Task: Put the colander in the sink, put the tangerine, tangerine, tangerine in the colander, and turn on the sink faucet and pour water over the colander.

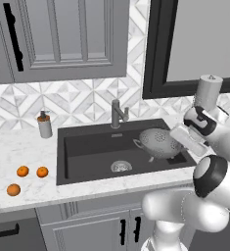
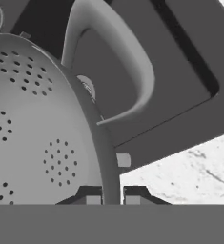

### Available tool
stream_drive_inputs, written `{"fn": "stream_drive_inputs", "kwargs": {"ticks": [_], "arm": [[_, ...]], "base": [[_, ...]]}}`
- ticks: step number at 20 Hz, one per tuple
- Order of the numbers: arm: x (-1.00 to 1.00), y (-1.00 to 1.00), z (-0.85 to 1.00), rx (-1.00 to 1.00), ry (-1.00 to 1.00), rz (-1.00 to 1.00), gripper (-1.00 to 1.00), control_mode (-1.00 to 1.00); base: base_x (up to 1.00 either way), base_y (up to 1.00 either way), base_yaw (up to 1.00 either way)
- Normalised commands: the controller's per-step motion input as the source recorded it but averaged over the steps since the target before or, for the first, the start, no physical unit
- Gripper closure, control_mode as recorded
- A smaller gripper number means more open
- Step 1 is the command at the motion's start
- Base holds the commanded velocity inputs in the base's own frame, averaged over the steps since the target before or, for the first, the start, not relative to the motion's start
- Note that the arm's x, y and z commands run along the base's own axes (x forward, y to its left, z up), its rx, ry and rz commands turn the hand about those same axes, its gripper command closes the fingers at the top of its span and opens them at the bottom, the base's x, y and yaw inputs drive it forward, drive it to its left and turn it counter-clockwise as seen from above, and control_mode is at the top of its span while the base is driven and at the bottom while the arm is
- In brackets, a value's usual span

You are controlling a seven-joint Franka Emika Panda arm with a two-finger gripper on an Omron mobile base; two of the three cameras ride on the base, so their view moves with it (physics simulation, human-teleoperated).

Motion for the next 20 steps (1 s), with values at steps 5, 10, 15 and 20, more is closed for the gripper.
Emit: {"fn": "stream_drive_inputs", "kwargs": {"ticks": [5, 10, 15, 20], "arm": [[0.33, 0.34, -0.26, 0.0, 0.0, 0.13, 1.0, -1.0], [0.45, 0.4, -0.19, 0.0, 0.0, 0.1, 1.0, -1.0], [0.22, 0.35, -0.22, 0.0, 0.0, 0.06, 1.0, -1.0], [0.12, 0.2, -0.39, 0.0, 0.02, 0.01, 1.0, -1.0]], "base": [[0.0, 0.0, 0.0], [0.0, 0.0, 0.0], [0.0, 0.0, 0.0], [0.0, 0.0, 0.0]]}}
